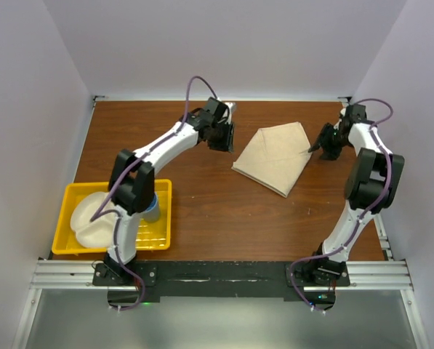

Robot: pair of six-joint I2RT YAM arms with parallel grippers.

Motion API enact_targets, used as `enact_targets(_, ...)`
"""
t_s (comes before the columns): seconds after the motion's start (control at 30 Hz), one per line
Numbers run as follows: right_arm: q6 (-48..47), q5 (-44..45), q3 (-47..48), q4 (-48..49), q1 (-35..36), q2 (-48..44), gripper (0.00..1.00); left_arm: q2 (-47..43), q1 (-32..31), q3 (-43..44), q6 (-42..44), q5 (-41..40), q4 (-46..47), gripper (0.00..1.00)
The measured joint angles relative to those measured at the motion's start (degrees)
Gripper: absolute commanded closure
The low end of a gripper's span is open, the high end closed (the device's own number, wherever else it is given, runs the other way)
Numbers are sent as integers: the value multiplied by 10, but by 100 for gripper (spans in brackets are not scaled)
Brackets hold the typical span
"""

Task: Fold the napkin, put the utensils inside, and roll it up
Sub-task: Roll the napkin at the center of the board.

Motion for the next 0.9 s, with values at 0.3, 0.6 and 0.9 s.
enact_targets(0.3,-21,89,0,-10,177,-123,74,-222,1,-161,-5,10,28,66)
enact_targets(0.6,-21,128,-51,-8,271,-82,100,-381,1,-335,-2,-9,-6,66)
enact_targets(0.9,-9,154,-93,7,292,-62,100,-477,1,-366,0,-17,-32,64)
